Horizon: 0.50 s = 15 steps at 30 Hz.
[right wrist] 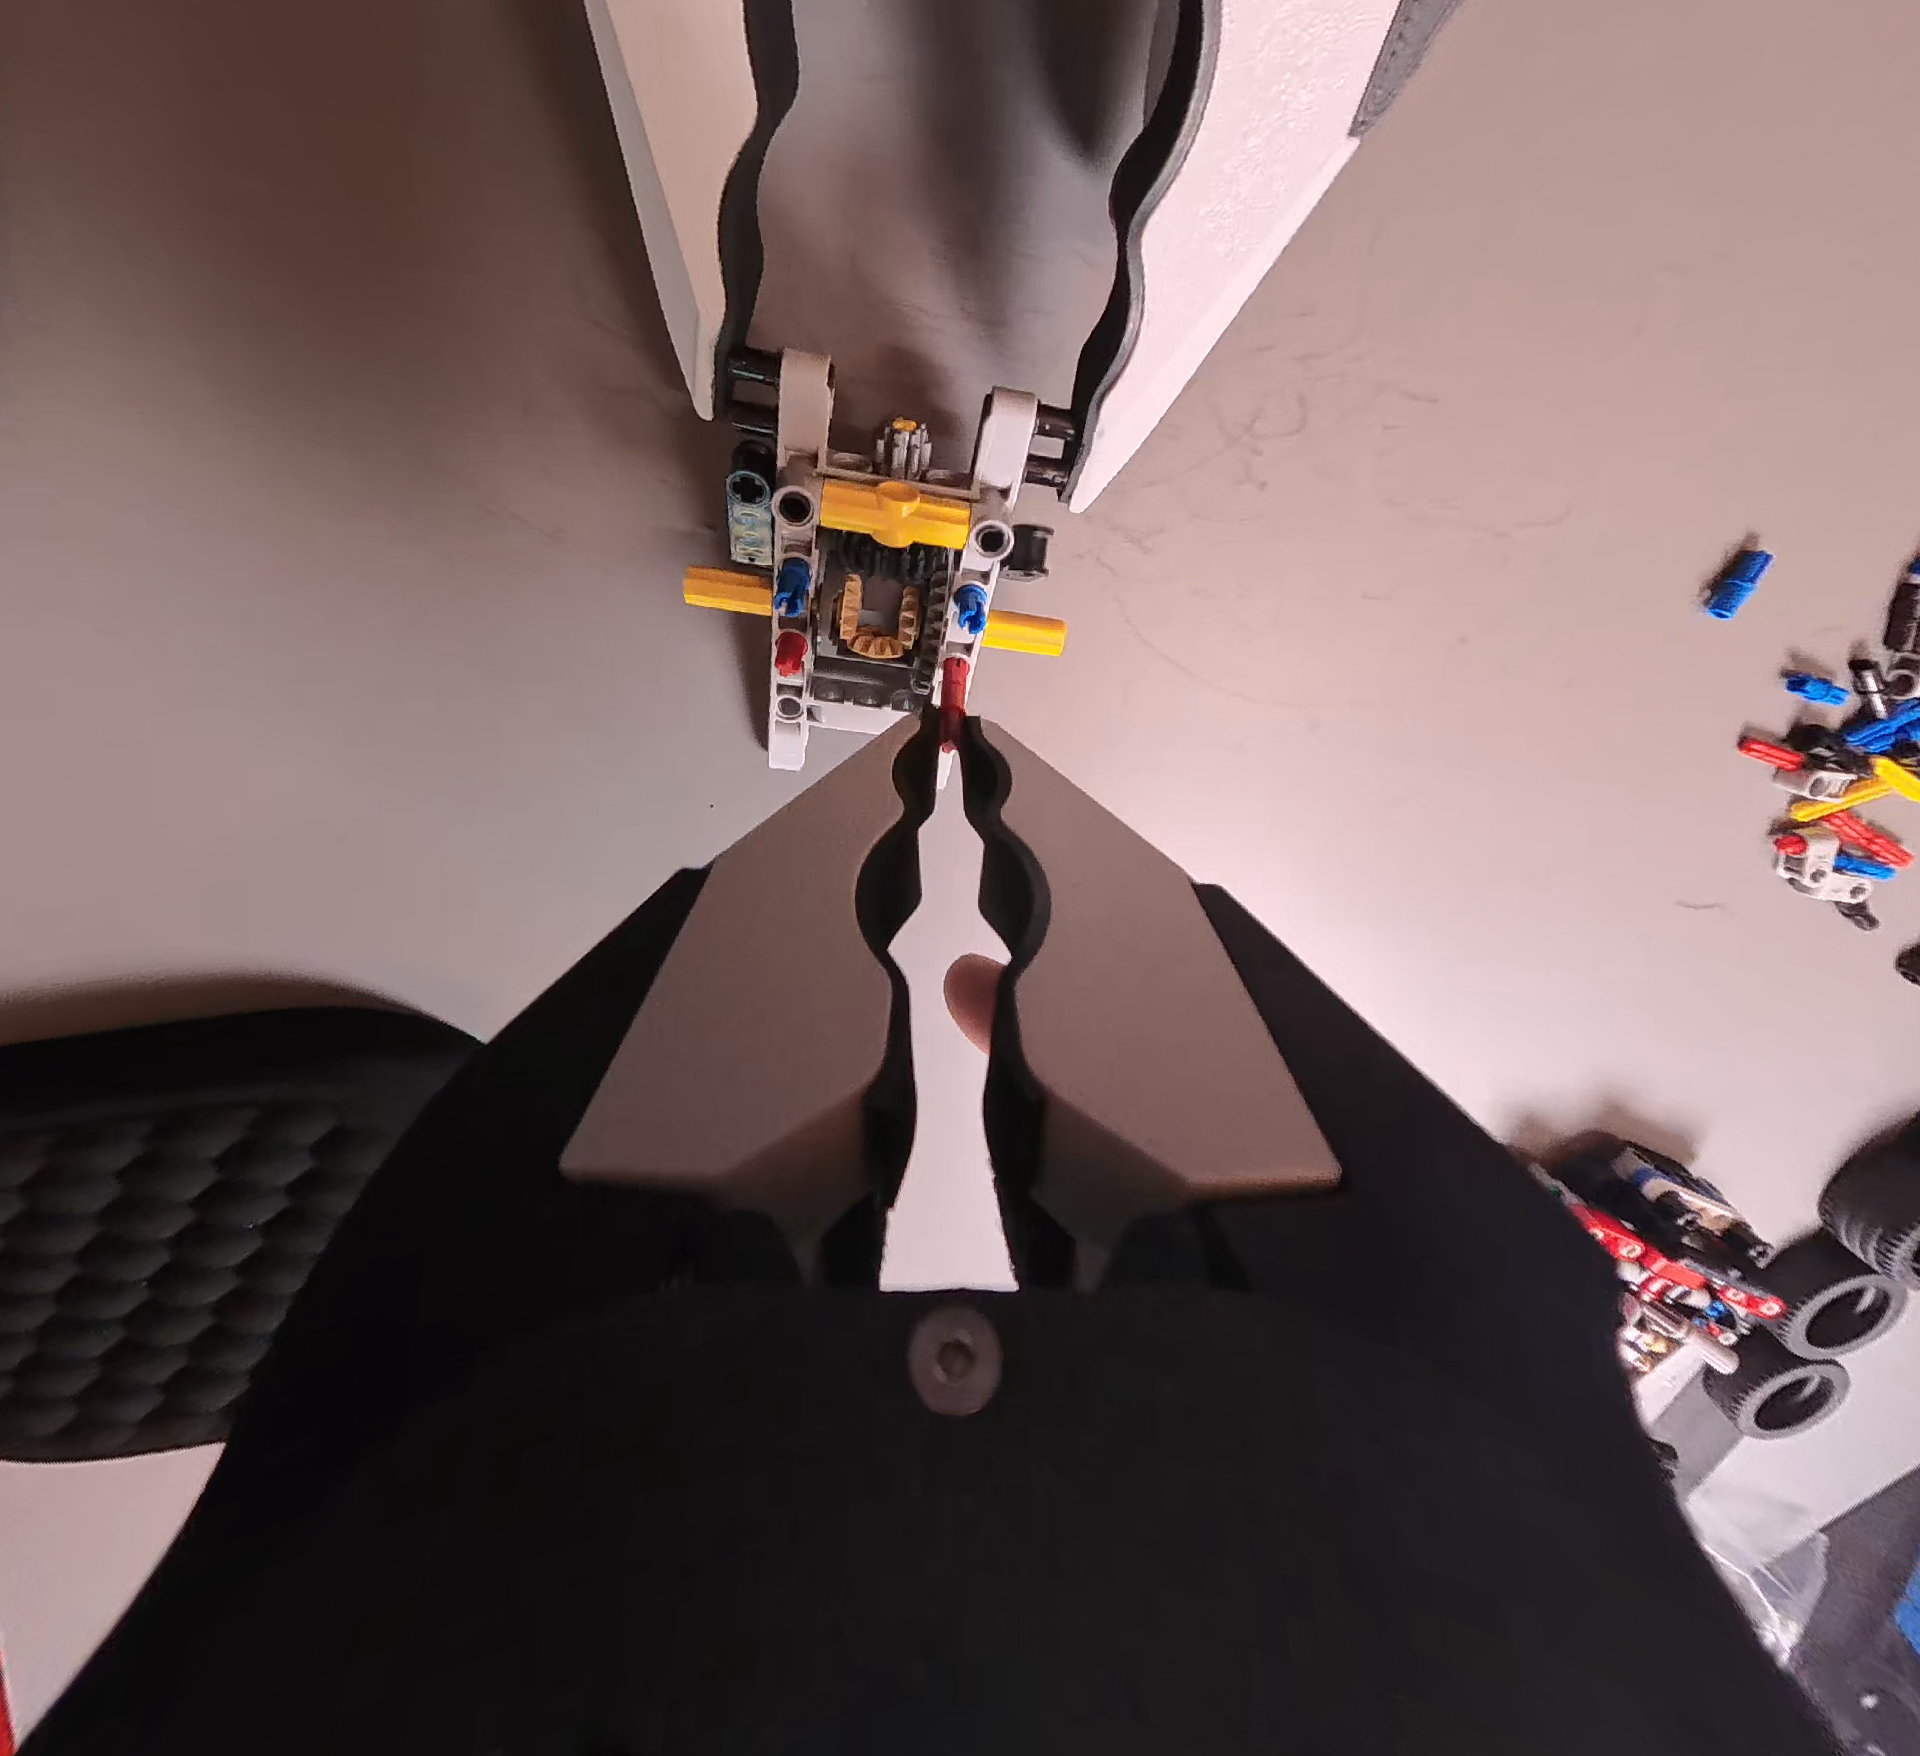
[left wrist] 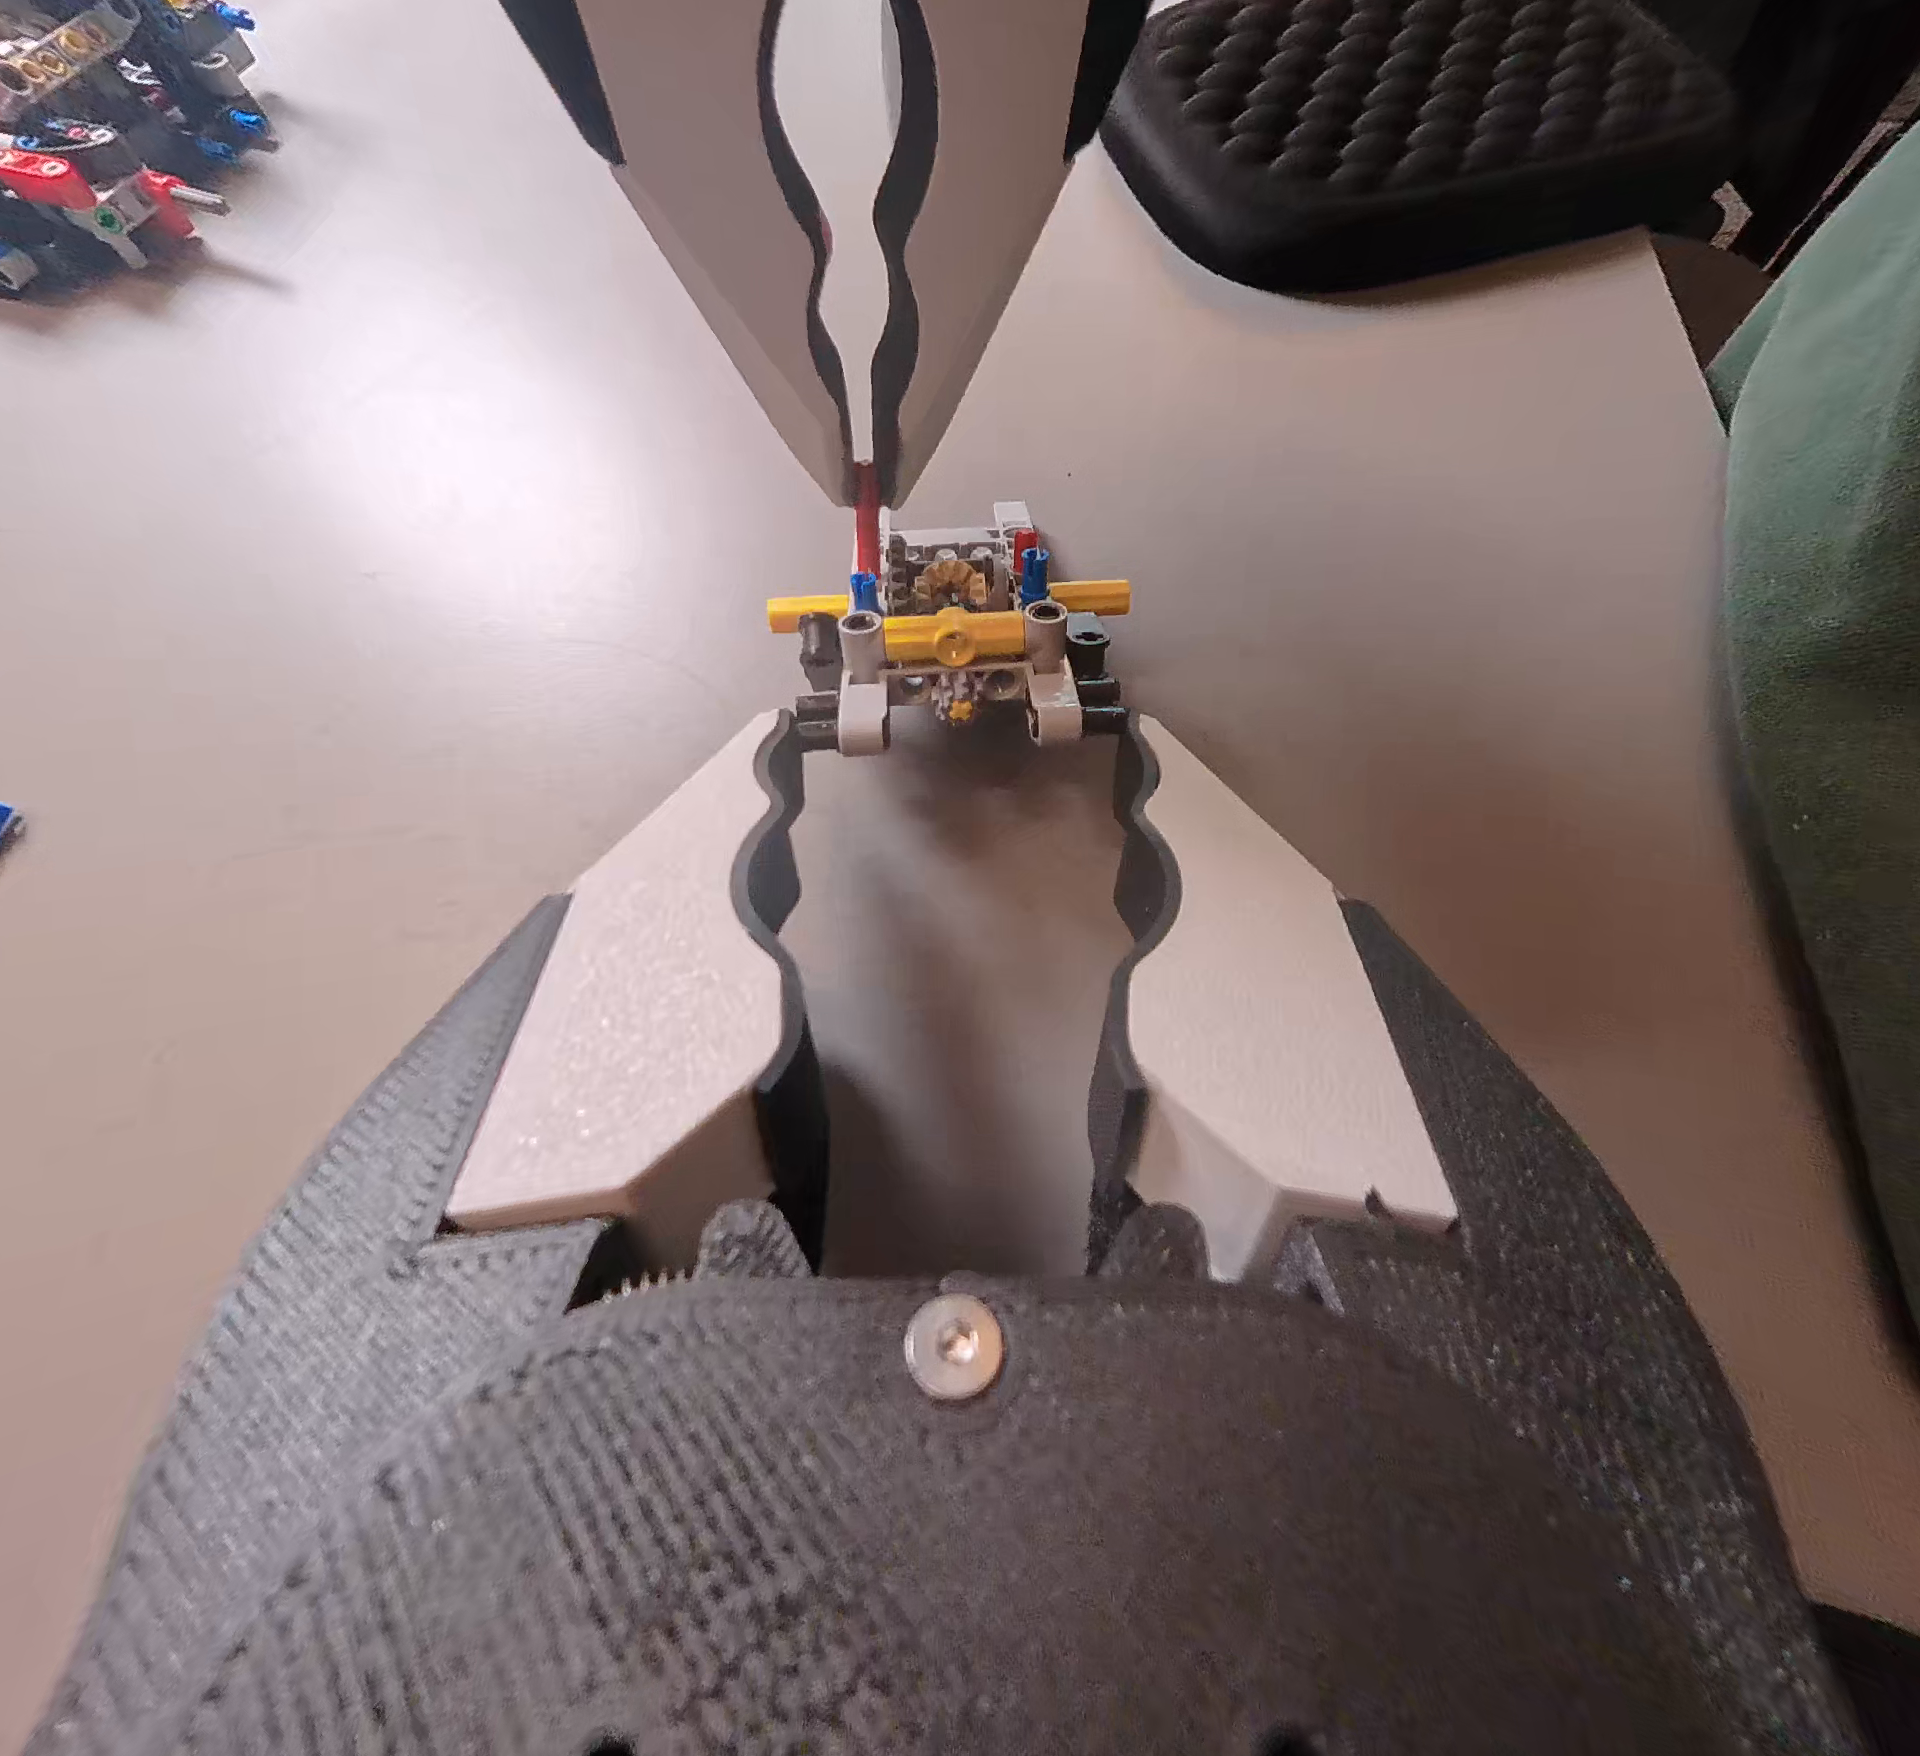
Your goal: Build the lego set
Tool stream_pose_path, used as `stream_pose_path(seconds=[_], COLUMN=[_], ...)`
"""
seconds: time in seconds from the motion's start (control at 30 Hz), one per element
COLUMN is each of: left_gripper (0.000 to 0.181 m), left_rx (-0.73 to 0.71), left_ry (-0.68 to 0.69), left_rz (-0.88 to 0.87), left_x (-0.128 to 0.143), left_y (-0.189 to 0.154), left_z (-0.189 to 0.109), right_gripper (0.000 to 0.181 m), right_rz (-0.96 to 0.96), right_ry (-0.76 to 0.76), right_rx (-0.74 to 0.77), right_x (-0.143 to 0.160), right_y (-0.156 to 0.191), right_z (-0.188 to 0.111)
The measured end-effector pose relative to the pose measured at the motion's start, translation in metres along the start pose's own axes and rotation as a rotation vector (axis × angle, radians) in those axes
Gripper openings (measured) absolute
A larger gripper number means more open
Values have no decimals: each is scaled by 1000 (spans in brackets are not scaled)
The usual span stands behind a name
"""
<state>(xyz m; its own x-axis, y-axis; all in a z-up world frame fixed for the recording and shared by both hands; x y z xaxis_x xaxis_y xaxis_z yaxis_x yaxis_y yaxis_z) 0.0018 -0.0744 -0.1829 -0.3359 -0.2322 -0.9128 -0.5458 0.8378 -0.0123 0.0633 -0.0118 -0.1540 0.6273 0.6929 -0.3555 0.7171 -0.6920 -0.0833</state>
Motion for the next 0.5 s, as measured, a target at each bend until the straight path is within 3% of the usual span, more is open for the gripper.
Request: stream_pose_path(seconds=[0.5], left_gripper=[59], left_rx=[9], left_ry=[1], left_rz=[6], left_x=[0], left_y=[-3], left_z=[0], right_gripper=[2], right_rz=[100], right_ry=[-39], right_rx=[-15], right_x=[-2], right_y=[3], right_z=[0])
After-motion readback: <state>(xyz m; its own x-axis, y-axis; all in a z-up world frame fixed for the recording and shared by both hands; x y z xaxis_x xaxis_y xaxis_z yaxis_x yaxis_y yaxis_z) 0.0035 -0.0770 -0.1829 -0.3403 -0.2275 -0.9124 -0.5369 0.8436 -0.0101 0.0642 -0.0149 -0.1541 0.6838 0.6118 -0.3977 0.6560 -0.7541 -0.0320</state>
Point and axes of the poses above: each gripper's, where its closed fingertips meet, z out along the fingers, x out of its underside, y = z × x across the jaws, the point moved 5 cm from there along -z, back along the fingers, and after that the axes turned 9 degrees about -y, right-handed, at the moved point
